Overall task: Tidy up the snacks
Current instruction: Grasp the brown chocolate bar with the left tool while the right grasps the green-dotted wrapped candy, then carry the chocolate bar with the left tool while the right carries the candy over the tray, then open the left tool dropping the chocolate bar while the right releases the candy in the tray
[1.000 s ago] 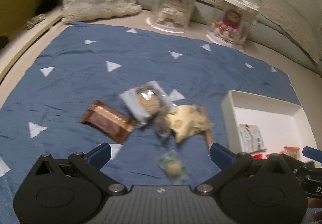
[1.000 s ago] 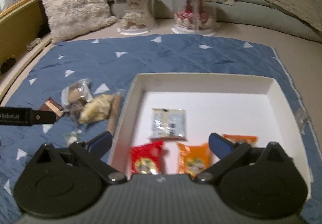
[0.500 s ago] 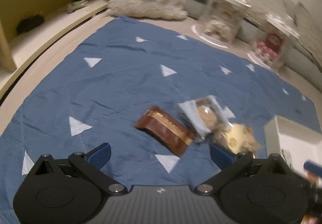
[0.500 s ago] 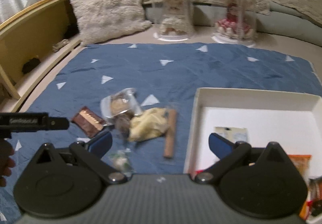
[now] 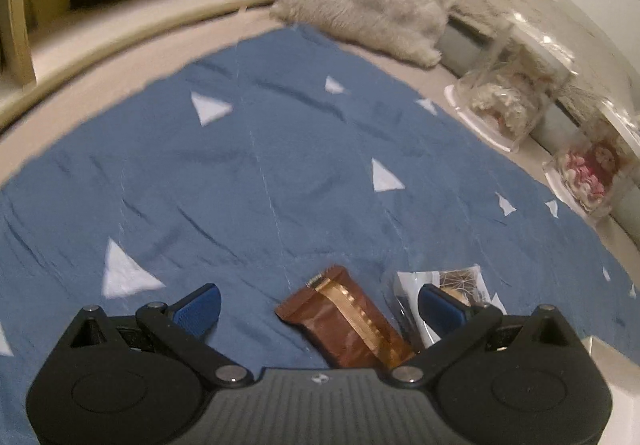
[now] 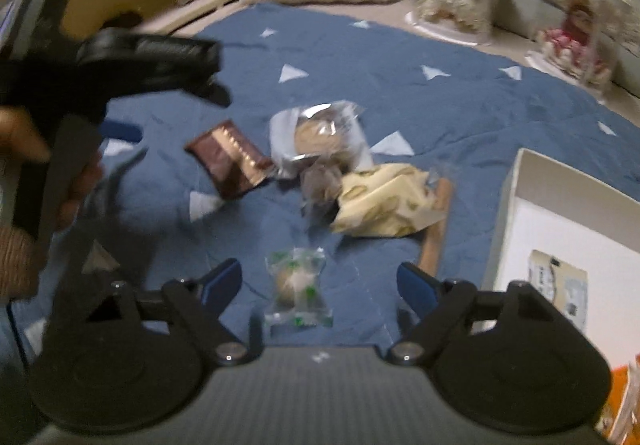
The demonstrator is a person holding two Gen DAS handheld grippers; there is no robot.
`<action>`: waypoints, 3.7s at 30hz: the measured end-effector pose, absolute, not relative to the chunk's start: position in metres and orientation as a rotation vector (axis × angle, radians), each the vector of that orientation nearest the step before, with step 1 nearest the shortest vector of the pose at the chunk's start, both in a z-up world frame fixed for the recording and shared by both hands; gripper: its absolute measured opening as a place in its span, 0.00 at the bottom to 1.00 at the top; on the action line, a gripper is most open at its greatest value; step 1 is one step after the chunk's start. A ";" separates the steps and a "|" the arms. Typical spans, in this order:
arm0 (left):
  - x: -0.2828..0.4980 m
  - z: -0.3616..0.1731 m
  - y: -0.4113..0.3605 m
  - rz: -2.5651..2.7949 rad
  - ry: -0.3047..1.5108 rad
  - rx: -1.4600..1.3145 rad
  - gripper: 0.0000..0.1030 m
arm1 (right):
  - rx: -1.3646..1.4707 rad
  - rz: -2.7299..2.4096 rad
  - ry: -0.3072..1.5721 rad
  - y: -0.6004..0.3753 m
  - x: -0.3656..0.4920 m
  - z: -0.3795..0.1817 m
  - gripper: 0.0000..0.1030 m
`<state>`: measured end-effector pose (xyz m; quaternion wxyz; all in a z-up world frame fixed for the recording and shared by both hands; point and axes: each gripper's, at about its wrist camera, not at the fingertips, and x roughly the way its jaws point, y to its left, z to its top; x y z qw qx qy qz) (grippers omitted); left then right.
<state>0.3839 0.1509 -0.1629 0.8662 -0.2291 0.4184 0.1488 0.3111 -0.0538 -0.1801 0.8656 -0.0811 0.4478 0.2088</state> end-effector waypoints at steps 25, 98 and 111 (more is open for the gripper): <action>0.390 -0.188 0.120 0.381 1.063 -0.049 1.00 | -0.160 0.493 1.016 -0.050 0.324 -0.203 0.72; 0.301 -0.067 -0.116 -0.152 0.810 0.032 0.42 | 0.069 -0.044 0.710 -0.265 0.218 -0.081 0.37; 0.327 -0.087 -0.175 -0.250 0.835 -0.043 0.42 | 0.112 -0.158 0.738 -0.336 0.209 -0.099 0.37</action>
